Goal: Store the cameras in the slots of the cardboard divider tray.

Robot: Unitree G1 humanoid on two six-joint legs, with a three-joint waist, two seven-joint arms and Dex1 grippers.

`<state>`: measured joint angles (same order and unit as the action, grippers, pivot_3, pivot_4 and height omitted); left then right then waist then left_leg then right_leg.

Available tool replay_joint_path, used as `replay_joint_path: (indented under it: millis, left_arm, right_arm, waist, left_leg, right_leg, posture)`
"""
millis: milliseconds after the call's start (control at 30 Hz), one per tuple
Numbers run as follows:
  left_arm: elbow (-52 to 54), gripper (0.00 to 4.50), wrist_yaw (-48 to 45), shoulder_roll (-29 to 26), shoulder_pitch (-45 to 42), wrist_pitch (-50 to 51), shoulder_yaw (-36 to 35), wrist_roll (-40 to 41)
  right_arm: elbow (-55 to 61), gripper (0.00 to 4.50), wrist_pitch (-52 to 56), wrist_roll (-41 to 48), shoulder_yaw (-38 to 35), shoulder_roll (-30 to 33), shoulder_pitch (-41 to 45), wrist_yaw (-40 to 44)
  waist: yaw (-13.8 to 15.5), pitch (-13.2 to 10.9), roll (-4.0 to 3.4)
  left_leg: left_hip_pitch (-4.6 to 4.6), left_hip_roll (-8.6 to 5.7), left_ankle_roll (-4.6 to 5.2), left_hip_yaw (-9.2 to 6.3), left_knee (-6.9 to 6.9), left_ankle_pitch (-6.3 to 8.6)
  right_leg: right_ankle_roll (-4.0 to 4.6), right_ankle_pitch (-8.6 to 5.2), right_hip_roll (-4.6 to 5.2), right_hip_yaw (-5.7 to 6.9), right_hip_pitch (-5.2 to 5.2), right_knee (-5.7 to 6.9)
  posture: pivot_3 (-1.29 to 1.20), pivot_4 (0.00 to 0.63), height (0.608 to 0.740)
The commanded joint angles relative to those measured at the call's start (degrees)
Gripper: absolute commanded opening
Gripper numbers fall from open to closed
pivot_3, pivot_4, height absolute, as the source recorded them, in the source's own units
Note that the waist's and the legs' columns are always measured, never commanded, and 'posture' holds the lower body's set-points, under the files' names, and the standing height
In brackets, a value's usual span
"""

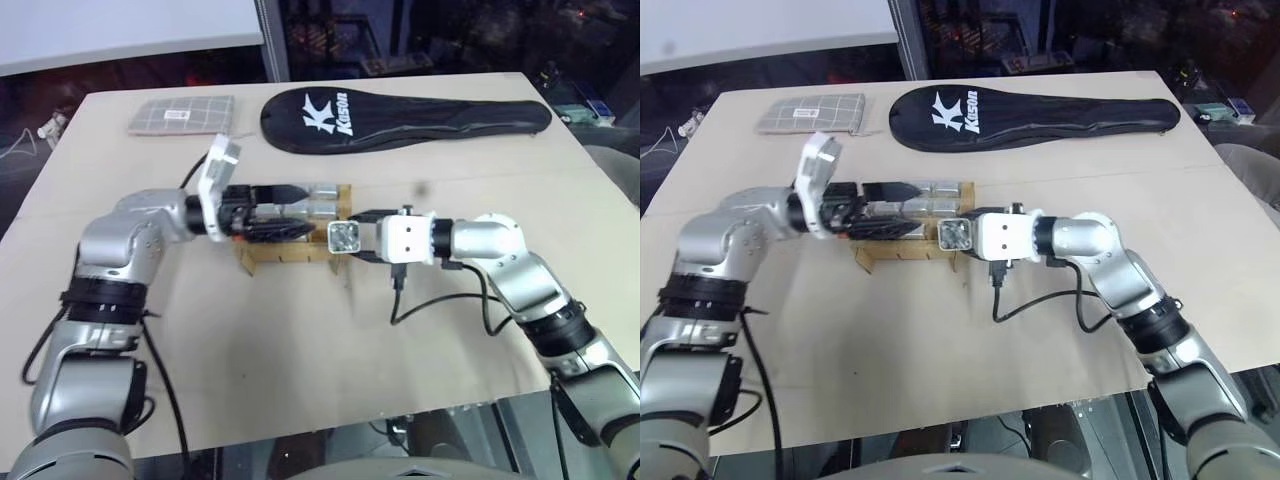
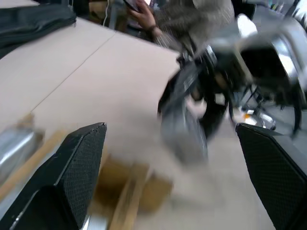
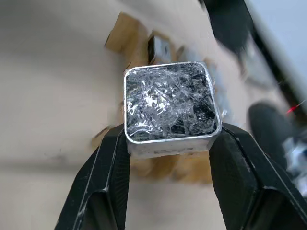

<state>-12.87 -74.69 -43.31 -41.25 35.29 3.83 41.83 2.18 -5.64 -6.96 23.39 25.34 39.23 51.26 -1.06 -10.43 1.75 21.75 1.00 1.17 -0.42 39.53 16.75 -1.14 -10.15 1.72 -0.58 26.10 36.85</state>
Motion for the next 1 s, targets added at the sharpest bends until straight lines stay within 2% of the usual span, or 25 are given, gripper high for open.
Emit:
replay_joint_path:
  millis: [33, 467, 567, 800, 867, 933, 1000]
  left_arm:
    - [2.3, 4.5, 0.7, 0.9, -1.6, 2.2, -2.1, 0.1]
    - [2.3, 4.5, -1.6, 2.2, -2.1, 4.2, -2.3, -1.6]
    - [2.1, 3.79, -1.7, 2.4, -2.3, 4.5, -2.9, -1.7]
    - [1.8, 0.75, -2.4, 2.3, -2.6, 5.9, -3.5, -1.9]
    - [1.6, 0.78, -3.0, 2.1, -2.8, 6.3, -3.4, -2.1]
    - [1.4, 0.78, -4.4, 1.6, -2.7, 5.8, -2.8, -2.7]
    - [0.7, 0.78, -5.8, 1.4, -2.2, 3.1, -1.7, -4.8]
  right_arm:
    - [-2.0, 1.79, -6.9, -4.0, 0.0, -1.1, 3.2, -3.7]
    - [-5.1, 1.79, -12.8, -9.3, -0.2, -3.5, 5.1, -8.1]
    - [-5.1, 1.79, -13.0, -9.3, -0.2, -3.5, 4.9, -8.0]
    - [-5.6, 1.79, -13.9, -9.5, -0.2, -3.2, 4.4, -7.8]
    - [-5.3, 1.79, -13.5, -9.4, -0.1, -3.0, 3.9, -7.3]
    - [-4.6, 2.85, -12.2, -8.4, 0.1, -2.5, 2.7, -5.8]
    - [-3.0, 3.68, -8.5, -5.0, -0.8, -2.9, 0.5, -4.2]
  waist:
    - [-0.1, 0.0, 0.0]
    - [0.0, 0.0, 0.0]
    - [0.0, 0.0, 0.0]
    - [0.0, 0.0, 0.0]
    - [0.0, 0.0, 0.0]
    - [0.0, 0.0, 0.0]
    - [0.1, 0.0, 0.0]
  left_leg:
    - [0.0, 0.0, 0.0, -0.01, 0.0, 0.0]
    - [0.0, -0.01, -0.01, -0.04, -0.02, -0.01]
    - [-0.01, -0.01, -0.01, -0.05, -0.02, -0.01]
    - [-0.01, -0.01, -0.01, -0.05, -0.02, -0.01]
    - [-0.01, -0.01, -0.01, -0.05, -0.01, -0.01]
    - [-0.01, -0.01, -0.01, -0.04, -0.01, -0.01]
    - [-0.01, -0.01, -0.01, -0.05, -0.01, -0.01]
  right_leg:
    - [0.0, 0.0, 0.0, 0.0, 0.0, 0.0]
    - [0.02, 0.01, 0.0, 0.02, 0.0, 0.02]
    - [0.02, 0.01, 0.0, 0.02, 0.0, 0.02]
    - [0.02, 0.01, 0.0, 0.02, 0.0, 0.03]
    - [0.02, 0.01, 0.01, 0.02, 0.0, 0.02]
    - [0.02, 0.01, 0.01, 0.02, 0.0, 0.02]
    - [0.02, 0.01, 0.01, 0.03, 0.0, 0.02]
  posture:
    - [0.0, 0.15, 0.74]
    - [0.0, 0.15, 0.74]
    - [0.0, 0.15, 0.74]
    - [0.0, 0.15, 0.74]
    - [0.0, 0.15, 0.74]
    - [0.0, 0.15, 0.74]
    - [0.0, 0.15, 0.74]
